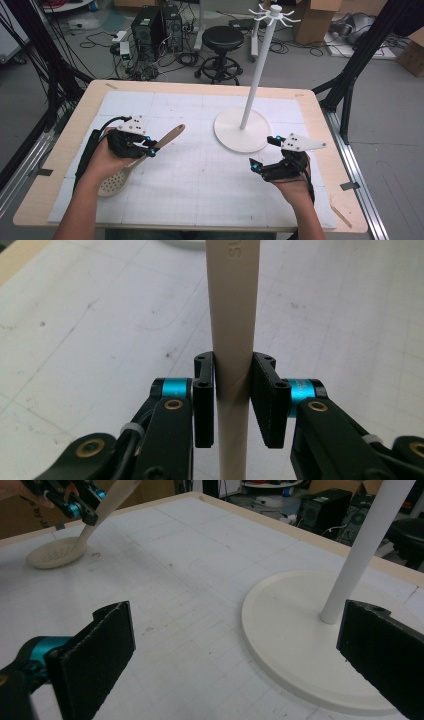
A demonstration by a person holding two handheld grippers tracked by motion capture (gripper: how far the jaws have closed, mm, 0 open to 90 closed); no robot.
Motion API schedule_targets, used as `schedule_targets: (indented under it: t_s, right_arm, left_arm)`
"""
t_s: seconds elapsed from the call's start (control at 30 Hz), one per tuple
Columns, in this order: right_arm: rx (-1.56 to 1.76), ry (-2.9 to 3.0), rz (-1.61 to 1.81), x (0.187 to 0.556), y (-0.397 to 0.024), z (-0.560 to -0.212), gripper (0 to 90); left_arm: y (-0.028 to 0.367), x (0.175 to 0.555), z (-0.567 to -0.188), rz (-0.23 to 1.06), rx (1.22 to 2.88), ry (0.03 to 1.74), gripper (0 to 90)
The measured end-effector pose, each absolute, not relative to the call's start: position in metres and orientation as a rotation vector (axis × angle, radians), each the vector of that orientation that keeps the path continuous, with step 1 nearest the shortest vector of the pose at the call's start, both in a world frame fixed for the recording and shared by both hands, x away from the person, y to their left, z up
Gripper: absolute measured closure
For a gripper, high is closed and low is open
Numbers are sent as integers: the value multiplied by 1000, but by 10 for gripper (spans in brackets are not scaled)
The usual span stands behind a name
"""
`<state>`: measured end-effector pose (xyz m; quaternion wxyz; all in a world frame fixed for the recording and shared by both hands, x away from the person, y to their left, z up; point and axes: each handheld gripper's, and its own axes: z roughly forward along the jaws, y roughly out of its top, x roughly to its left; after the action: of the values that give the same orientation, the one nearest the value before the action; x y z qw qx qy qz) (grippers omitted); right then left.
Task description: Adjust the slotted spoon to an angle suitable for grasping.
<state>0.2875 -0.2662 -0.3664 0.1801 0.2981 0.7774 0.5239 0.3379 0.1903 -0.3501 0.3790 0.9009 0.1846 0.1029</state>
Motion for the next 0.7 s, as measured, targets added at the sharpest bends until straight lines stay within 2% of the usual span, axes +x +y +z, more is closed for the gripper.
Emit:
schedule_targets:
  t_s: [0.7]
  right_arm:
    - [850, 2179, 1502, 289, -270, -366, 5]
  left_arm:
    - [202, 341, -323, 181, 2139, 466, 730]
